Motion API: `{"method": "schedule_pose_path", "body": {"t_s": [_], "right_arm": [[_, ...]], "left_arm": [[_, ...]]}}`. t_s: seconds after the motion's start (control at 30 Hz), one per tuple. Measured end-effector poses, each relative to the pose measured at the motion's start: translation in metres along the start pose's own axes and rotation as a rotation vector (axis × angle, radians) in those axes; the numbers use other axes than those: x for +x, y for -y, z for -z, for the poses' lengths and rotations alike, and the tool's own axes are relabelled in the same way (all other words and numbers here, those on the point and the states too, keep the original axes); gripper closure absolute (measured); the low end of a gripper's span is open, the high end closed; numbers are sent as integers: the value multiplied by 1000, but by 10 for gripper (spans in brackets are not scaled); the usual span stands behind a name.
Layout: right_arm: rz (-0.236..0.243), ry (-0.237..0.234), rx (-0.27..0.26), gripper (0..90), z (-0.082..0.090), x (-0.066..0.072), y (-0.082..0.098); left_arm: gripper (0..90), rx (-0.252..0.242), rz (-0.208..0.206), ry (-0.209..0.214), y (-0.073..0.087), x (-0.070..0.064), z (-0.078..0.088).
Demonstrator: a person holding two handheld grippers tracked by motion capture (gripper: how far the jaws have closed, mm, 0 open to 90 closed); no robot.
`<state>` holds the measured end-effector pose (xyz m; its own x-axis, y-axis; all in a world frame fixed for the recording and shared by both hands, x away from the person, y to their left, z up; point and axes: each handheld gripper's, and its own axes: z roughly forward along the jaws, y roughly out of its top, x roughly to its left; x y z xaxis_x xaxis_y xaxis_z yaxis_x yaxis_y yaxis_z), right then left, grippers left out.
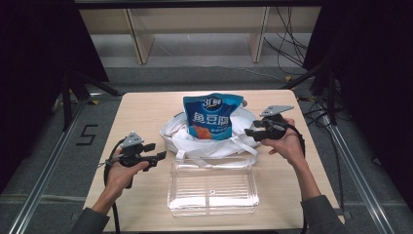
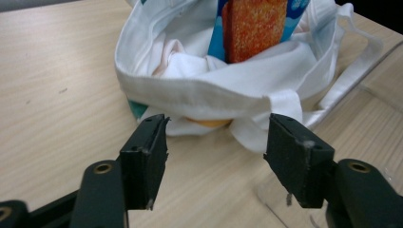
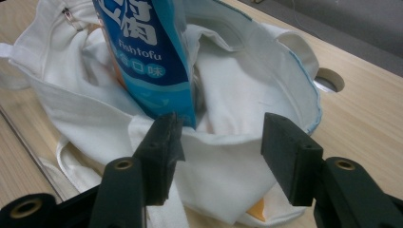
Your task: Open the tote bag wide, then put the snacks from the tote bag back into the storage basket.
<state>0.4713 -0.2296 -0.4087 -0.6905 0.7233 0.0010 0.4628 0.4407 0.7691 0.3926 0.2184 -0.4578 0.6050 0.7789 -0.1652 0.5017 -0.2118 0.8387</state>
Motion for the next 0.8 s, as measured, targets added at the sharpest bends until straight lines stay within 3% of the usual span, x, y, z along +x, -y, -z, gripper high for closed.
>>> {"method": "schedule_pose_path", "body": {"t_s": [0.27,0.3,0.43,0.47,0.53,0.57,0.67,0.7,0.8], "right_arm": [[-11,-7,14,411,1,3,-2],[-11,-12,11,398,1,5,-2],[-19,-15,-13,376,3,8,-5],[-19,-15,-13,376,3,8,-5],[-6,-13,-11,366,3,8,-6],[0,-20,-13,360,4,9,-7],[2,-21,-4,346,7,10,-10],[-2,-16,-16,340,7,11,-10],[36,-4,-16,317,11,12,-15]], "left_arm": [[342,51,-23,-5,23,-10,10],[338,76,-47,-7,28,-12,12],[329,87,-63,-12,34,-16,17],[329,74,-50,-17,37,-19,17],[316,97,-77,-22,41,-21,21],[305,79,-59,-29,44,-23,22],[279,127,-75,-20,52,-24,27],[280,107,-50,-19,55,-26,26],[275,128,-49,-28,60,-27,29]]}}
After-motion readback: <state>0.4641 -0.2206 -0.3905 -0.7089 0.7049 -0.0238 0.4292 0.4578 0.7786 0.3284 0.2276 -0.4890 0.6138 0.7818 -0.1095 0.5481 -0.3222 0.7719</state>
